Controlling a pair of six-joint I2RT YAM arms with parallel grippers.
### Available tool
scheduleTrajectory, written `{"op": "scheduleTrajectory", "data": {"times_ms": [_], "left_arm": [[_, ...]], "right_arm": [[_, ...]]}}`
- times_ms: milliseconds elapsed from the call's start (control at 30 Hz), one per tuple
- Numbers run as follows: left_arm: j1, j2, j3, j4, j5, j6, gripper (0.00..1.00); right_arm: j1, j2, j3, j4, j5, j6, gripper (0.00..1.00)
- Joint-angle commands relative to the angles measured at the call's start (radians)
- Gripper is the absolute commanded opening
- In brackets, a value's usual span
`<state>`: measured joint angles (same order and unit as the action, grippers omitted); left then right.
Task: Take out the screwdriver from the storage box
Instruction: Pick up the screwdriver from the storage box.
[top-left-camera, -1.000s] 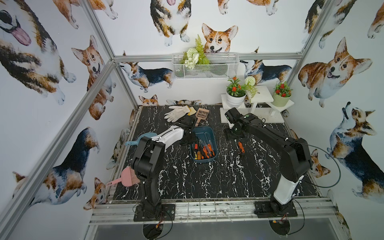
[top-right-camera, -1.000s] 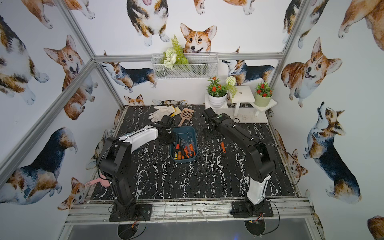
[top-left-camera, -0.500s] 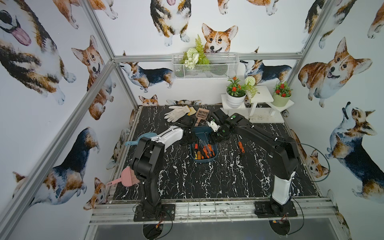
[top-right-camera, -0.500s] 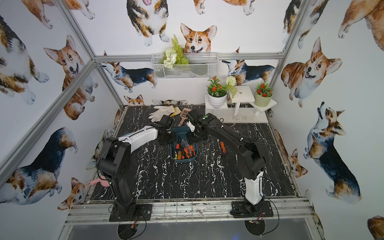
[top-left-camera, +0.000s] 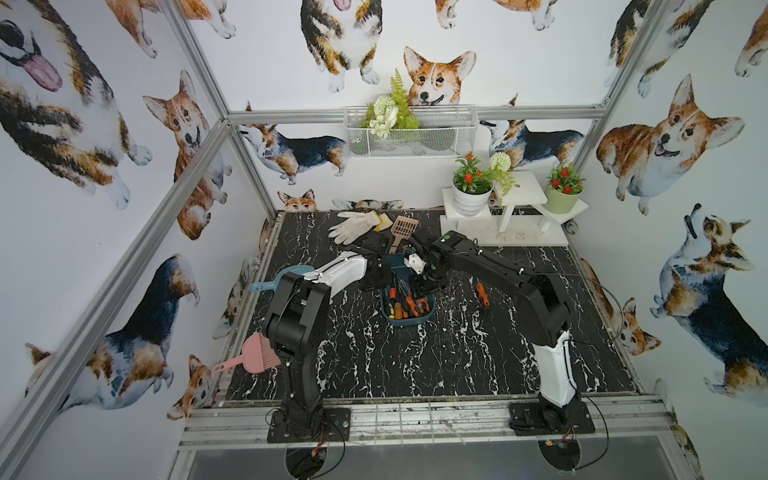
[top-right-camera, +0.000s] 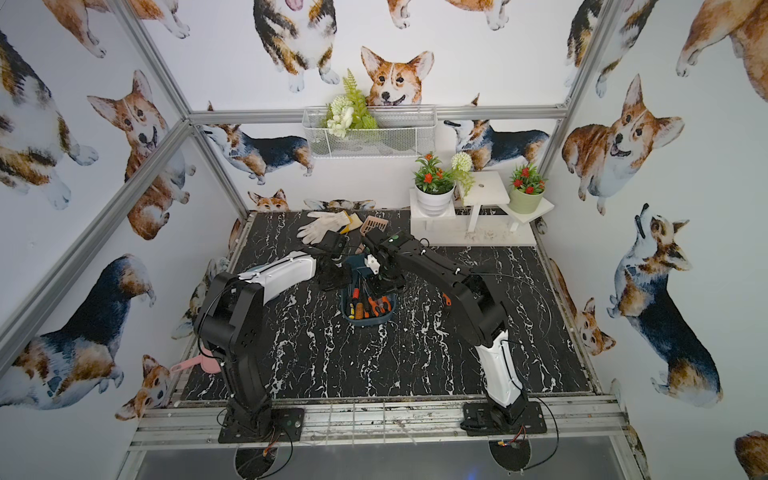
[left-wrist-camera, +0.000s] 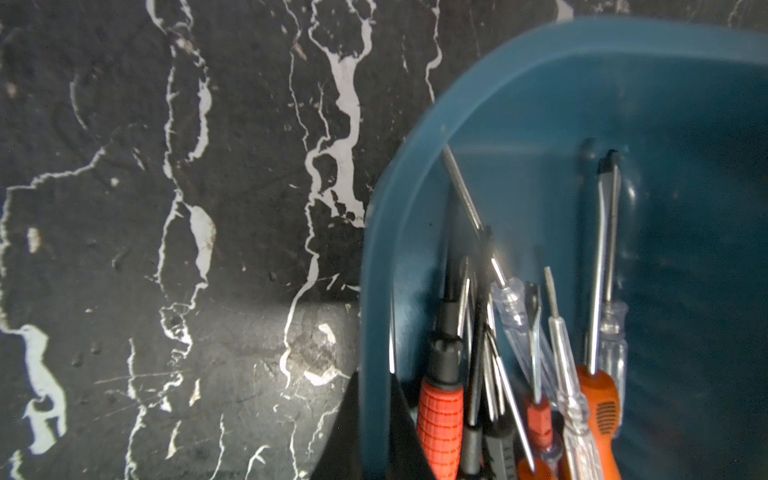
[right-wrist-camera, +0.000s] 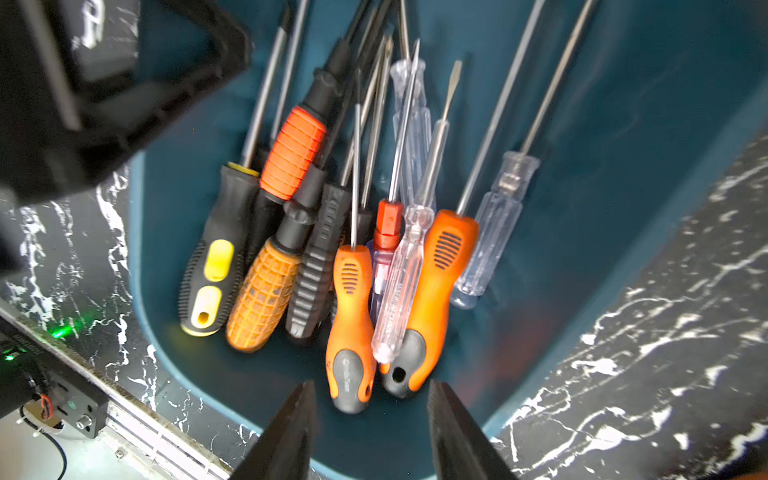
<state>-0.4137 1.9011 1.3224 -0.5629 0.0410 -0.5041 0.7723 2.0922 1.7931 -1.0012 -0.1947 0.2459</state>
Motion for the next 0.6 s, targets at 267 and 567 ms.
{"op": "scheduleTrajectory", "data": {"times_ms": [267, 567], "left_arm": [[-0.002, 0.01, 0.026, 0.032, 0.044, -0.017, 0.0], [-0.002, 0.012, 0.037, 0.027, 0.051, -0.02, 0.0]], "right_arm": [[0.002, 0.086, 0.04, -0.045, -0.002, 0.04, 0.4], [0.002, 0.147, 0.052, -0.065, 0.045, 0.079, 0.4]]}}
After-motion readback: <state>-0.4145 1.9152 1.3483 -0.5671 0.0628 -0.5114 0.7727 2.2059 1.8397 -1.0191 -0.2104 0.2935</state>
